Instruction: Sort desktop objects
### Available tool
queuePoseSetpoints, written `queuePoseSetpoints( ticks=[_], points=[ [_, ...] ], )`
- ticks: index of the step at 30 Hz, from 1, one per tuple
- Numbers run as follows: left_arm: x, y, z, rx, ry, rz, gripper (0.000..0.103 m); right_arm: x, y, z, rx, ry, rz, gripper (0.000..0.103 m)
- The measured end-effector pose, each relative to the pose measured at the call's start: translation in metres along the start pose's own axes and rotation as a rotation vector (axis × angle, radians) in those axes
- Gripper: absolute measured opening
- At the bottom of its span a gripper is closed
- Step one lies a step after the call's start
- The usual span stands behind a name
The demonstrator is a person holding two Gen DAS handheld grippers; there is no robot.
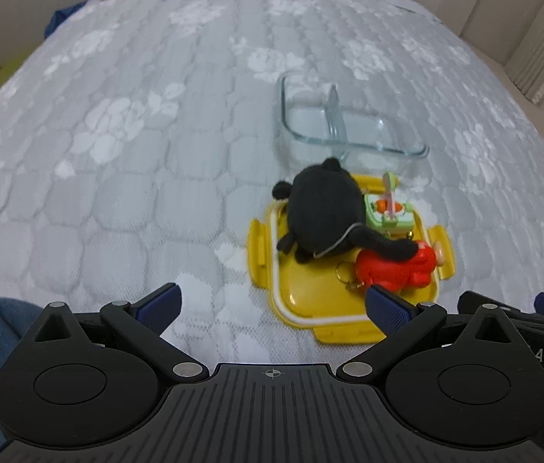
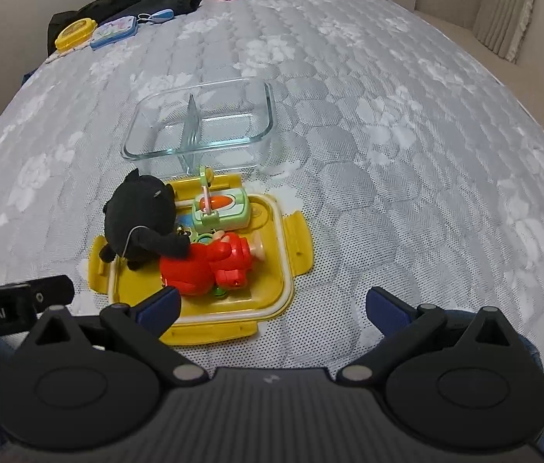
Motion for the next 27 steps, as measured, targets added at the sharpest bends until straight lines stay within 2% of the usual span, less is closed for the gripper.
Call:
queuePoseSetpoints(
  ticks=[4,6,8,10,18,27],
  points=[
    [0.005,-0.010,-0.008,-0.011,0.001,0.024,0.103,-0.001,-0.003,-0.013,-0.022,0.025,-0.004,0.103],
    [0.000,-0.025,-0.013,0.010,-0.033,0.077,0.103,-0.002,-0.004,-0.020,-0.033,0.037,-0.007,0.103],
    [-0.009,-0.022,-0.006,0.055,-0.060,0.122,0.103,-0.001,-0.002,-0.009,0.013,-0.031,-0.005,0.103],
    [-0.015,-0.020,-0.003,0.064,-0.059,0.141,0.103,-0.004,-0.003,-0.004,0.030,-0.050,0.002,0.103],
    [-0.010,-0.017,-0.007,0.024,-0.039,0.108,0.103,-0.009,-0.007,0.001,0.084,-0.072,-0.003,0.103],
    [-0.007,-0.015,-0.012,-0.010,-0.027,0.087,0.103,-0.015,-0.009,0.002,0.047,-0.052,0.032,0.103]
  ],
)
Point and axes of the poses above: each gripper's, at about its wrist camera, not at the fingertips, and x roughly against the way its jaws point, z to its left, y to its top, the point moved 9 cm from there along -x, roughly the way its jaws point, and after that the axes turned 13 degrees about -y, right-handed, at the moved point
